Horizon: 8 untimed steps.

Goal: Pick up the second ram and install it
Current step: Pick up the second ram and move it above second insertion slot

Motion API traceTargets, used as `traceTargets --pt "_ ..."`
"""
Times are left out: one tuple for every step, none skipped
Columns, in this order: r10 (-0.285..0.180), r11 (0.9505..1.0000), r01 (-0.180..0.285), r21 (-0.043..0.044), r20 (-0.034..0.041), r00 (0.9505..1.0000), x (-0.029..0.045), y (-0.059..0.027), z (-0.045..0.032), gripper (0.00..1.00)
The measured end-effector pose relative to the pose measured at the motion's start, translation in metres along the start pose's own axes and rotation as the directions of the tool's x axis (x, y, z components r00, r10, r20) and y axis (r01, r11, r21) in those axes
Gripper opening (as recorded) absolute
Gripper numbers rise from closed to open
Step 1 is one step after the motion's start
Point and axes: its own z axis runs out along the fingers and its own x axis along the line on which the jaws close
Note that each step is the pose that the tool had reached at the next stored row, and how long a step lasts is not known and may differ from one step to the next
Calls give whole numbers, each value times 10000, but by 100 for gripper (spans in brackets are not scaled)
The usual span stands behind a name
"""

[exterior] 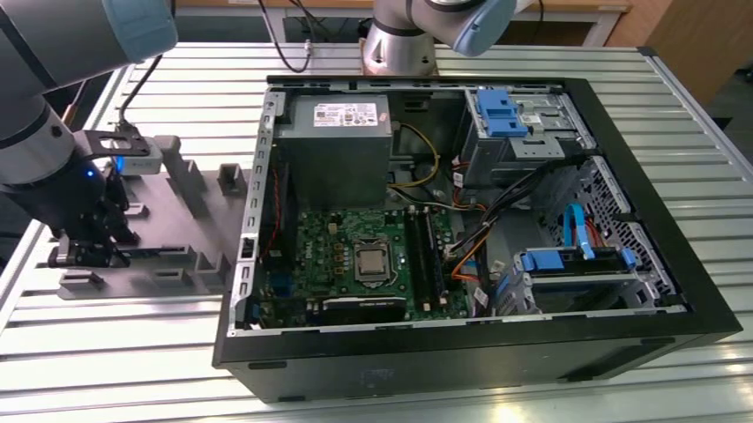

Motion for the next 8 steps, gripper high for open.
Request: traceTargets --pt "0 10000 0 0 0 10000 0 0 0 41" --pt "0 10000 0 1 0 10000 0 0 1 40" --pt "0 10000 0 2 1 10000 0 0 1 40" --pt "0 10000 0 4 2 10000 0 0 2 33" --pt "0 10000 0 5 2 10000 0 0 2 33" --pt "0 10000 0 5 2 10000 0 0 2 33" --pt "0 10000 0 5 2 10000 0 0 3 33" --pt "0 10000 0 6 2 10000 -1 -1 6 33"
